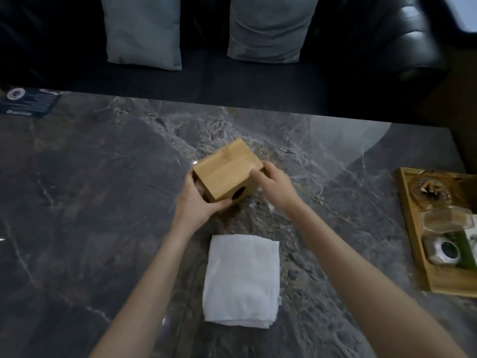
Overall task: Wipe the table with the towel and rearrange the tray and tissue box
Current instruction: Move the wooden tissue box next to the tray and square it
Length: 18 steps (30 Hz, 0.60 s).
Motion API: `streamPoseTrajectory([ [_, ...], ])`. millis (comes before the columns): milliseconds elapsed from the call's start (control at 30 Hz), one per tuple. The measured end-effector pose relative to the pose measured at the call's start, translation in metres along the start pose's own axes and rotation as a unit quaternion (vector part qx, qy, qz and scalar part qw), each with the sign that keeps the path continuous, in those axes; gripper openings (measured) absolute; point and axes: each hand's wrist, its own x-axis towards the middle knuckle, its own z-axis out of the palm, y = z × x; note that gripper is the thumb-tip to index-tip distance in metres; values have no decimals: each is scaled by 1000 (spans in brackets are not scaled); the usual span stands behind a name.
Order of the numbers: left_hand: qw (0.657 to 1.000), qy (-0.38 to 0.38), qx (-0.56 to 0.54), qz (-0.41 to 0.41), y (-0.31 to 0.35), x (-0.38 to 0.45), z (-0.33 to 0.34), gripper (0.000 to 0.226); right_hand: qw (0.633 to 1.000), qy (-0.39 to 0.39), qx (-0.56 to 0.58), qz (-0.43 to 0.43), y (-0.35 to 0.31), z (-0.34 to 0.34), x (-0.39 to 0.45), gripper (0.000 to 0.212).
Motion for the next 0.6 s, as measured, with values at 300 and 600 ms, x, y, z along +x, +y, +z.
streamPoseTrajectory([
  [300,1000,23,-8,-3,11,-15,10,107,1000,24,8,9,4,-9,-9,35],
  [600,999,-17,-25,29,46,-51,32,112,996,84,-20,-33,16,-55,-57,27],
])
